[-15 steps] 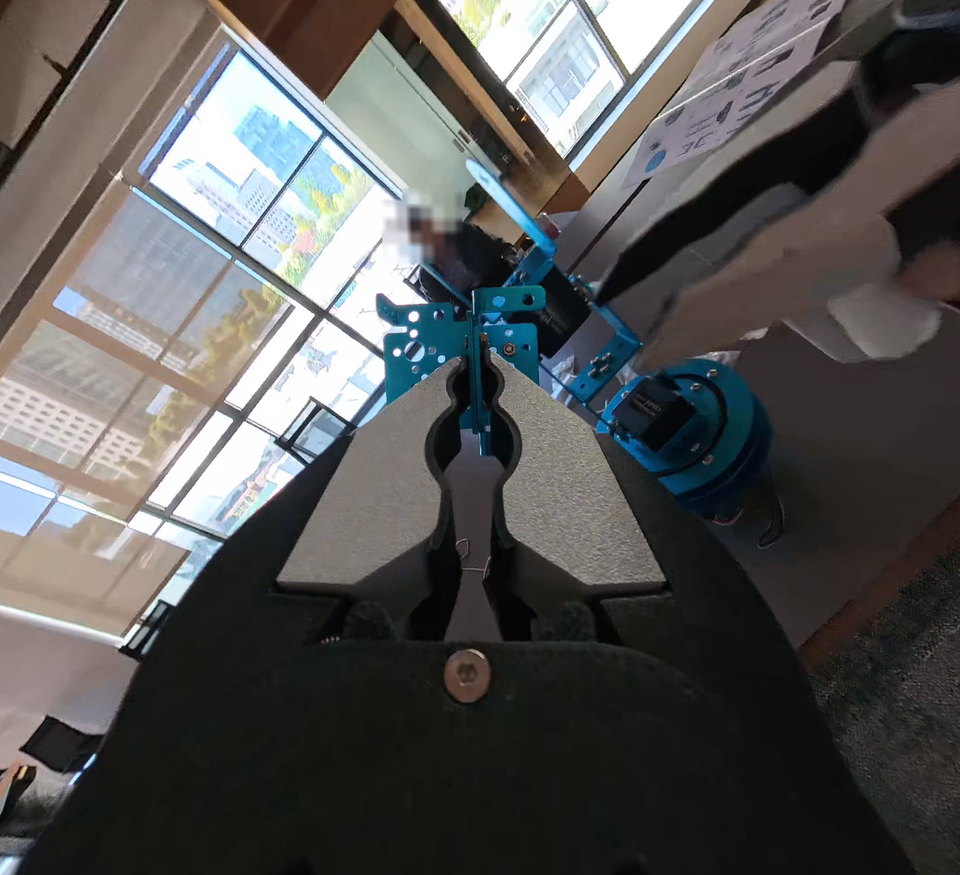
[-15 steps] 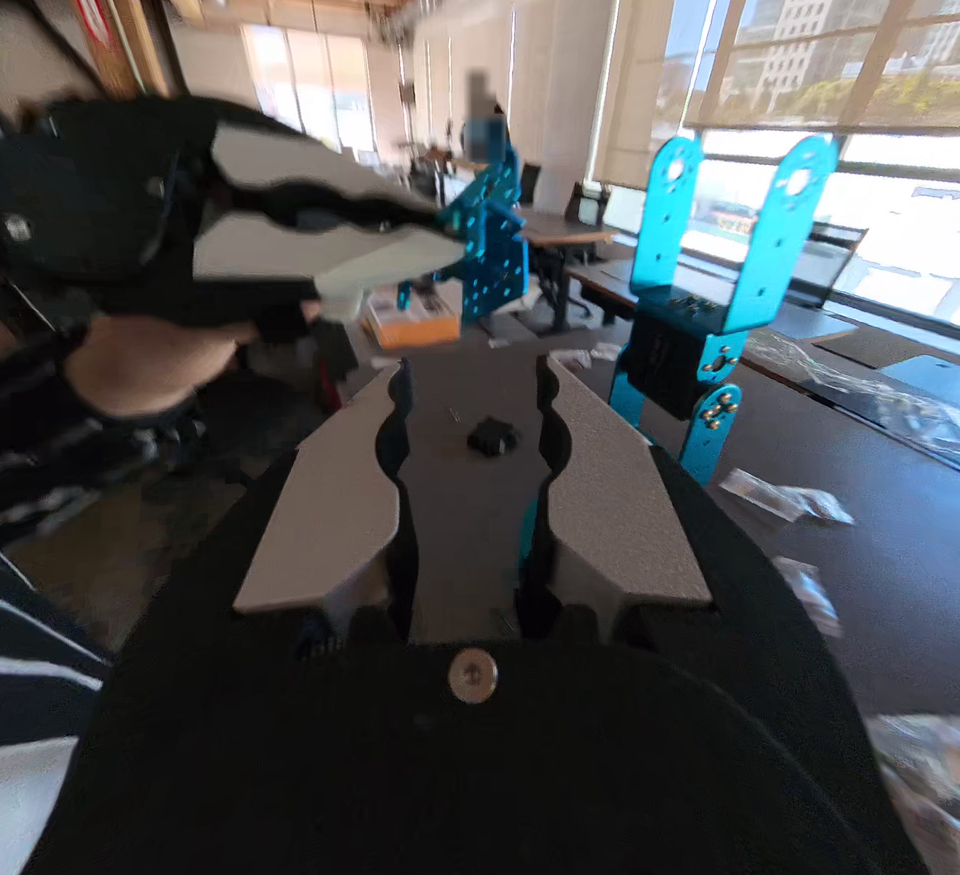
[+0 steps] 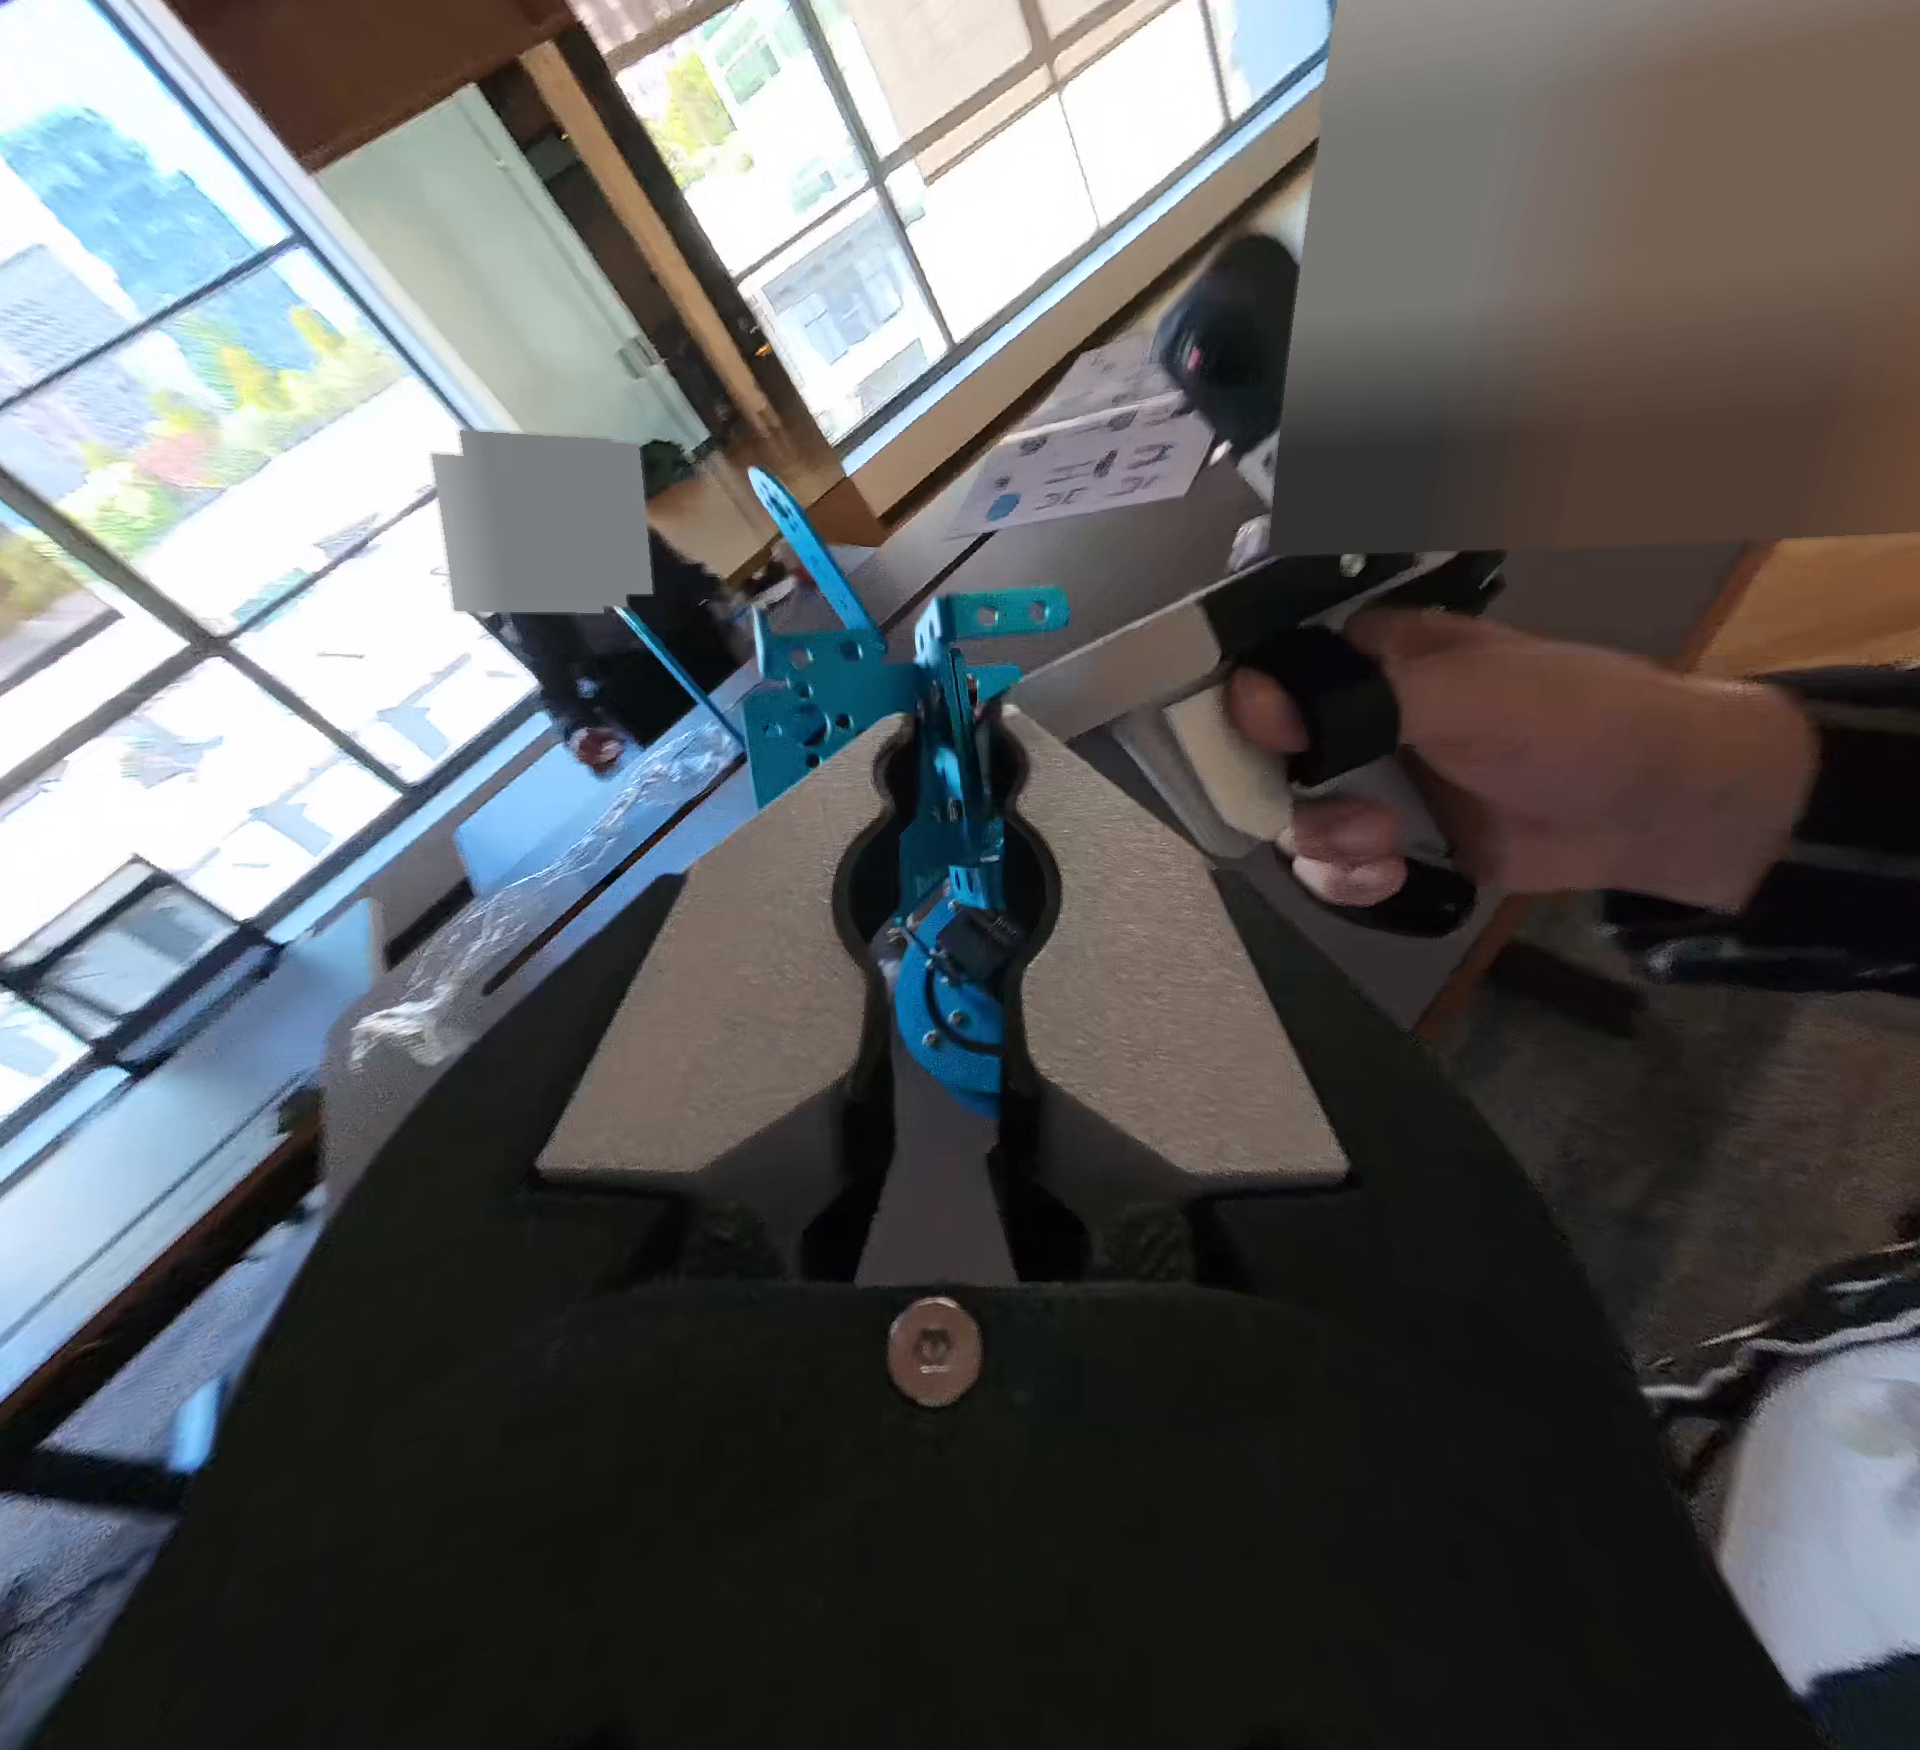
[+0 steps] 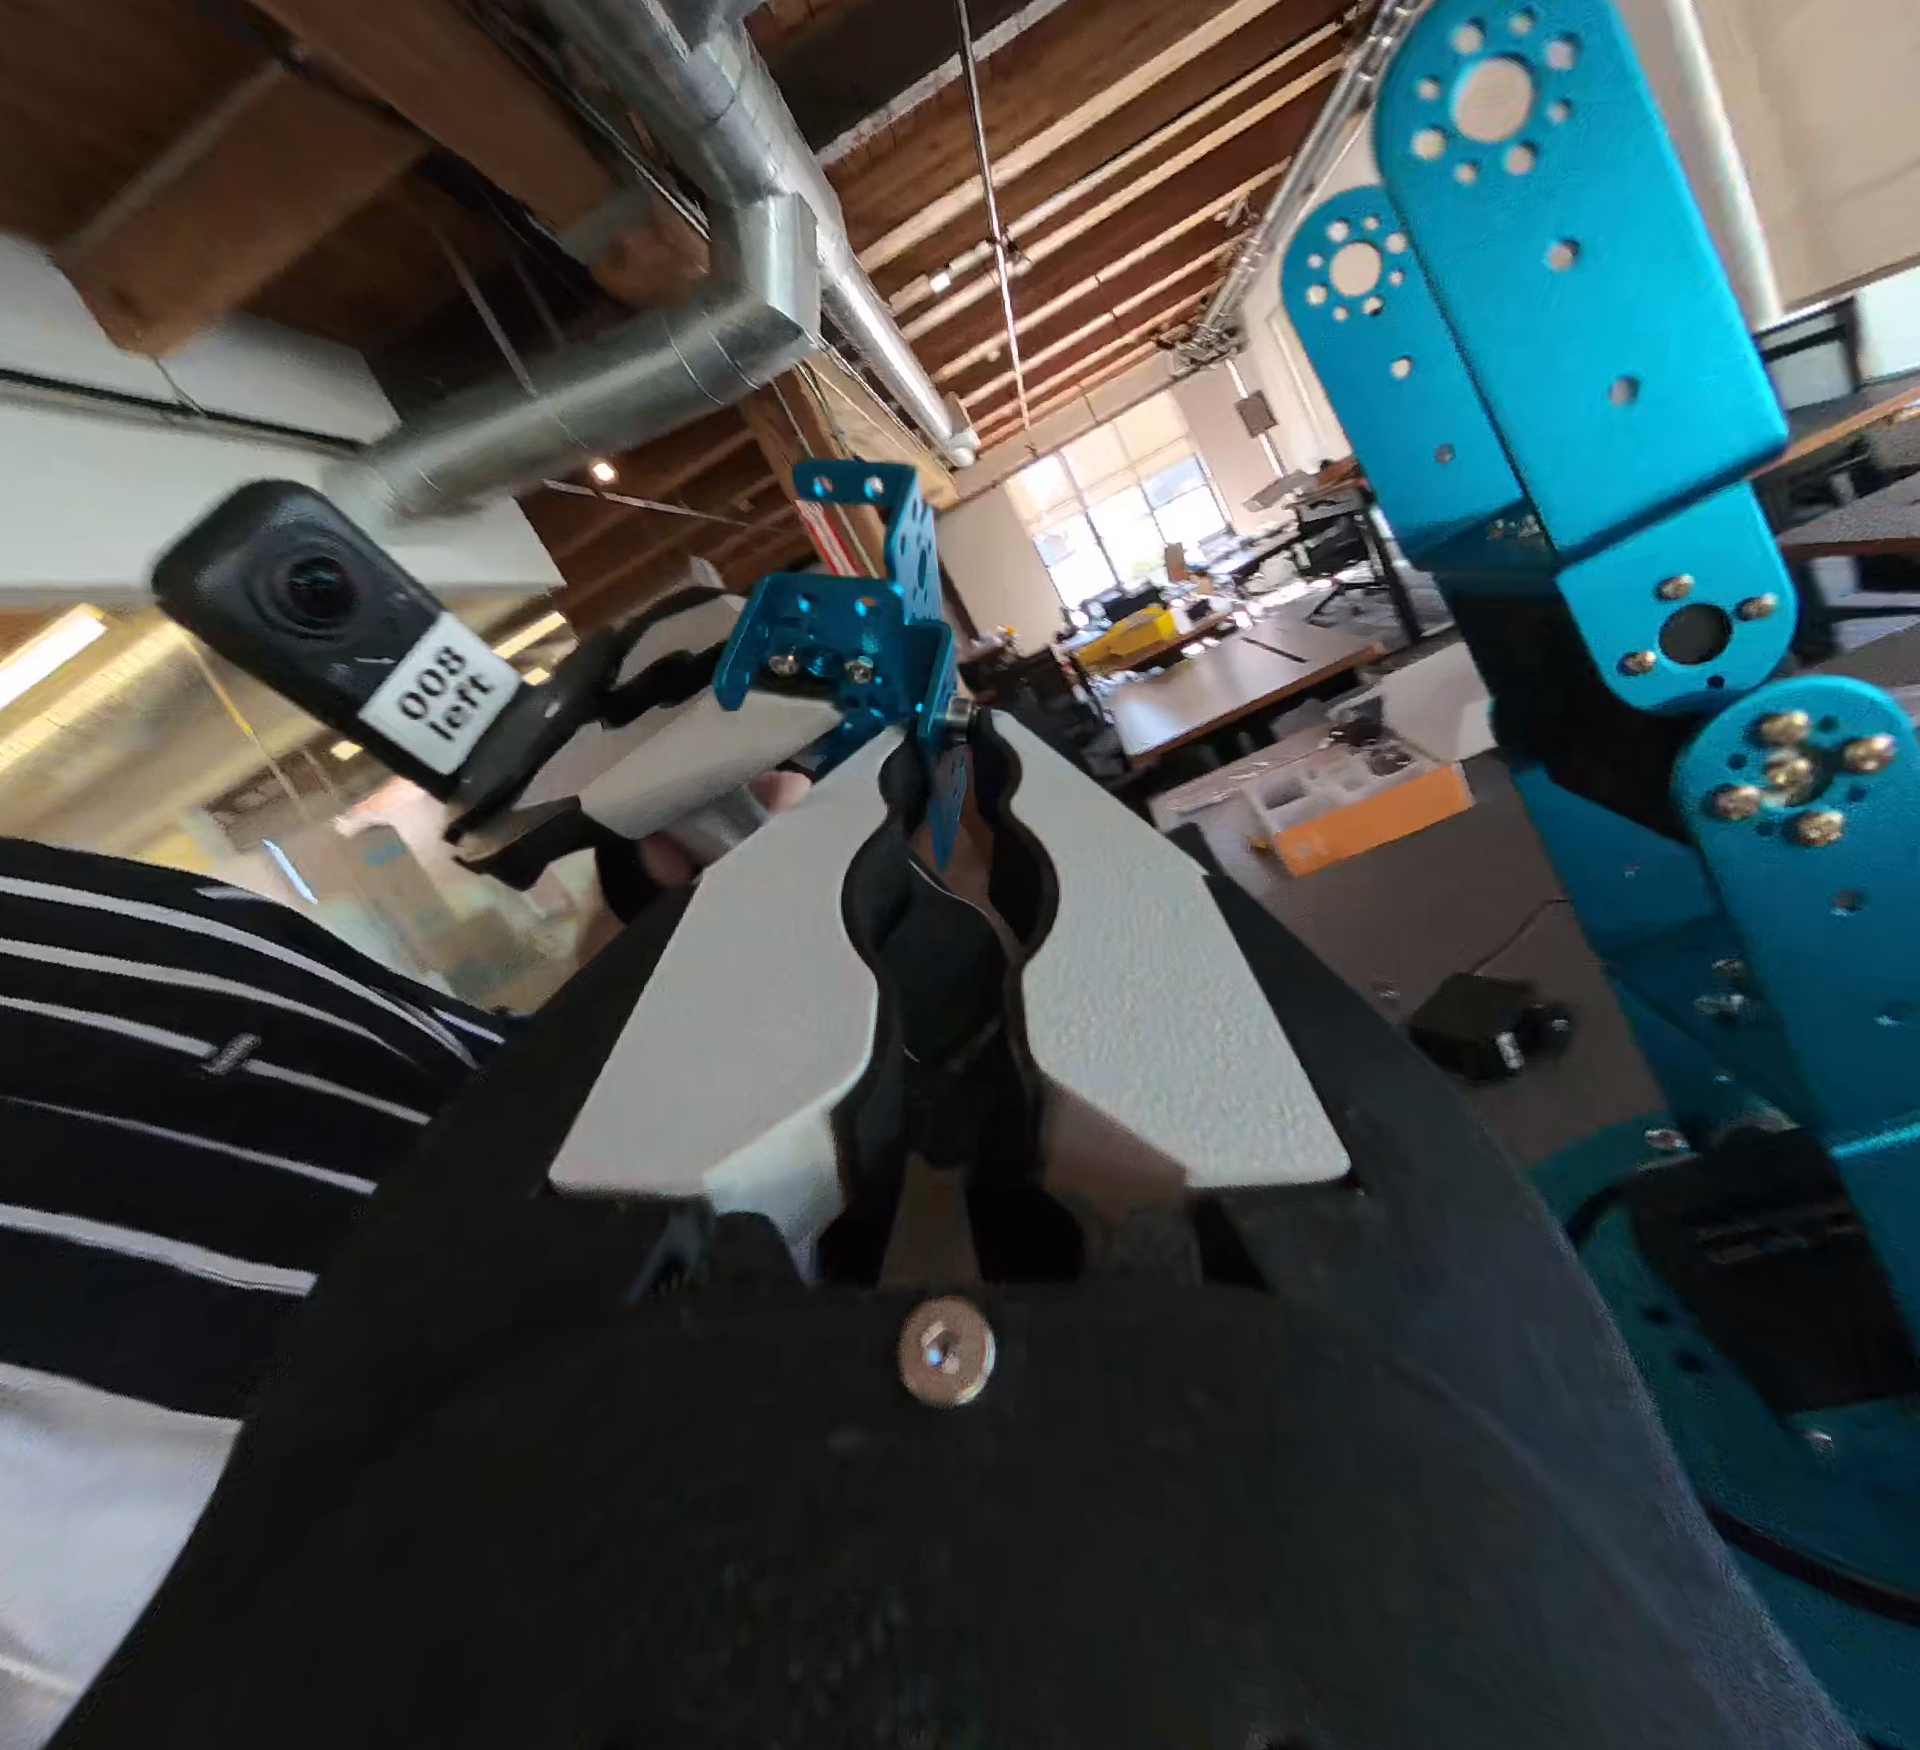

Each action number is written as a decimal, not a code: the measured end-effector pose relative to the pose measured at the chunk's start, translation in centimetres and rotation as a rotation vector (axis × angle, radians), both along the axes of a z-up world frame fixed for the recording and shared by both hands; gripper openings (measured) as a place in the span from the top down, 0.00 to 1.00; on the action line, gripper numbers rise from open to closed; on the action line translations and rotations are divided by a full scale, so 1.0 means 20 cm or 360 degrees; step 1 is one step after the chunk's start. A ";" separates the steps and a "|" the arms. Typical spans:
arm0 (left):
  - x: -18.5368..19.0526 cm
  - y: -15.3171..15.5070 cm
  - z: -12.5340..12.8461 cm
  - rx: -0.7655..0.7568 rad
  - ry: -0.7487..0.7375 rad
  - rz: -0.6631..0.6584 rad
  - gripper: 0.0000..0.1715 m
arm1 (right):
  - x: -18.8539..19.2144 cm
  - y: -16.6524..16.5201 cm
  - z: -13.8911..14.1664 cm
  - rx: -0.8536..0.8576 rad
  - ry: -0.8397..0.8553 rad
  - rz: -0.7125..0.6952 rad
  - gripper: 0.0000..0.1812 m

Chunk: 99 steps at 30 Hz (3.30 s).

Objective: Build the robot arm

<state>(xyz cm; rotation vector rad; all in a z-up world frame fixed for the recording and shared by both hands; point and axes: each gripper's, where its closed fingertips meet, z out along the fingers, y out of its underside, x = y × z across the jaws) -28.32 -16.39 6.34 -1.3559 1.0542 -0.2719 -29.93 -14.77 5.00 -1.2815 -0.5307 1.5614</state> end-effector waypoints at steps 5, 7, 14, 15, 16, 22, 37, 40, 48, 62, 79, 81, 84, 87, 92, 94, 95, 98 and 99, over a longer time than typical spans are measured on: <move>-0.20 -0.05 0.26 -0.0038 -0.0291 -0.0120 0.83 | -0.02 0.03 0.01 -0.0207 0.0256 0.0158 0.97; -0.29 -0.01 0.31 -0.0162 -0.0402 -0.0178 0.84 | -0.04 0.02 0.03 -0.0244 0.0357 0.0251 0.97; -0.29 0.07 0.24 -0.0994 -0.0589 -0.0783 0.82 | -0.11 -0.04 0.10 -0.0224 0.0610 0.0551 0.97; -0.29 0.08 0.22 -0.1052 -0.0553 -0.0799 0.81 | -0.12 -0.02 0.09 -0.0234 0.0609 0.0524 0.97; -0.28 0.09 0.19 -0.1114 -0.0508 -0.0826 0.81 | -0.13 0.00 0.08 -0.0236 0.0599 0.0482 0.97; -0.28 0.14 0.02 -0.1351 -0.0207 -0.0865 0.97 | -0.17 0.07 0.03 -0.0187 0.0485 0.0248 0.97; -0.18 0.18 0.03 -0.1499 -0.0371 -0.0650 1.00 | 0.07 0.06 -0.09 0.0101 -0.0125 0.0048 0.83; -0.18 0.19 0.09 -0.1462 -0.0462 -0.0460 1.00 | 0.23 0.06 -0.14 0.0120 -0.0239 0.0063 0.83; -0.13 0.23 0.28 -0.1275 -0.0398 0.0075 1.00 | 0.53 0.11 -0.14 0.0065 -0.0220 0.0186 0.83; -0.04 0.34 0.33 -0.1520 -0.0509 0.0339 1.00 | 0.63 0.14 -0.20 0.0016 -0.0131 0.0372 0.83; -0.02 0.37 0.36 -0.1443 -0.0515 0.0296 1.00 | 0.68 0.30 -0.13 0.0239 -0.0556 0.0224 0.84; -0.01 0.38 0.37 -0.1556 -0.0542 0.0284 1.00 | 0.68 0.34 -0.01 0.0321 -0.0520 0.0242 0.84; -0.01 0.38 0.38 -0.1713 -0.0546 0.0317 1.00 | 0.64 0.41 0.14 0.0466 -0.0554 0.0299 0.83; -0.01 0.40 0.37 -0.1800 -0.0489 0.0407 1.00 | 0.56 0.50 0.30 0.0590 -0.0576 0.0383 0.83; -0.02 0.44 0.33 -0.1759 -0.0371 0.0549 1.00 | 0.33 0.55 0.38 0.0637 -0.0636 0.0834 0.82; -0.01 0.45 0.32 -0.1755 -0.0368 0.0557 1.00 | 0.25 0.59 0.32 0.0625 -0.0699 0.0962 0.82; -0.01 0.45 0.31 -0.1744 -0.0347 0.0575 1.00 | 0.22 0.61 0.29 0.0629 -0.0692 0.0992 0.82; -0.01 0.47 0.29 -0.1735 -0.0317 0.0607 1.00 | 0.17 0.62 0.24 0.0585 -0.0624 0.1158 0.82; -0.01 0.47 0.28 -0.1735 -0.0315 0.0616 1.00 | 0.15 0.61 0.23 0.0560 -0.0598 0.1222 0.82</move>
